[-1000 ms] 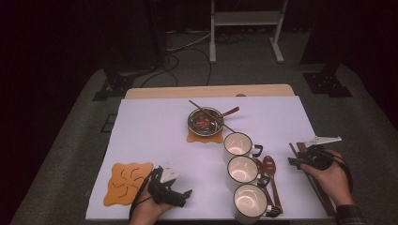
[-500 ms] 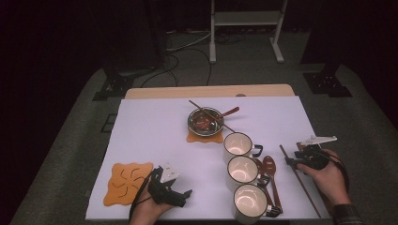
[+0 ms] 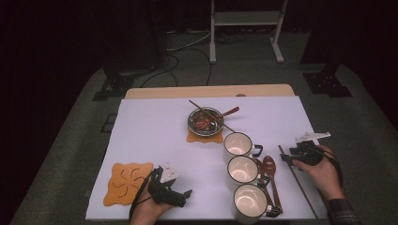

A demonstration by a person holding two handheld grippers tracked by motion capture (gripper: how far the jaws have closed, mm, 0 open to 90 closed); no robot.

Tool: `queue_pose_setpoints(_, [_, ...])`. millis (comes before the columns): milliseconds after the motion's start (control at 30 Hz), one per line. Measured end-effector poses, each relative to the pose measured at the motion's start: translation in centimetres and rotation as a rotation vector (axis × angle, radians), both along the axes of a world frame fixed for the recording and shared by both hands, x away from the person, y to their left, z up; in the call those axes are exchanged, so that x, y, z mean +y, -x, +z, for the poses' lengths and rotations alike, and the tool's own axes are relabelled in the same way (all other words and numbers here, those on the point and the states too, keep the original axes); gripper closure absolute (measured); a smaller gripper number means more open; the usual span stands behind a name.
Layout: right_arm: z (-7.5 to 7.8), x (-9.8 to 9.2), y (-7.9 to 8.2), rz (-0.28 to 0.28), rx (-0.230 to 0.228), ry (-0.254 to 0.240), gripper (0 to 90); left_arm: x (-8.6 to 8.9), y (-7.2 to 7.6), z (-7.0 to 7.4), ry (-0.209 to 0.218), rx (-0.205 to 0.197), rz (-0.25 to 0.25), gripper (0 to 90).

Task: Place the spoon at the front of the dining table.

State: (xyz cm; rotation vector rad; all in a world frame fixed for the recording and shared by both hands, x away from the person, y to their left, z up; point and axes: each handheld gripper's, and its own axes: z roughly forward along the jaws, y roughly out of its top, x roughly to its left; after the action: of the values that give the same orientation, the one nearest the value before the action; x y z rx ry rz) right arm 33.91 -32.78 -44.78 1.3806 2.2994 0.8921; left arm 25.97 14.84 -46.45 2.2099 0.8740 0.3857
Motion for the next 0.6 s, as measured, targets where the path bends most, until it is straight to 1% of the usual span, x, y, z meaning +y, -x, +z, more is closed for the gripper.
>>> queue_pose_setpoints(333, [0.0,1.7,-1.8,0.032,-0.001,-0.01,48.7,0.0,0.0,0.0,0.0,0.002,0.0,0.5])
queue_pose_setpoints(600, [0.1,2.9,-1.9,0.066,0.004,-0.008,49.2,0.0,0.0,0.0,-0.003,0.002,-0.001,0.5])
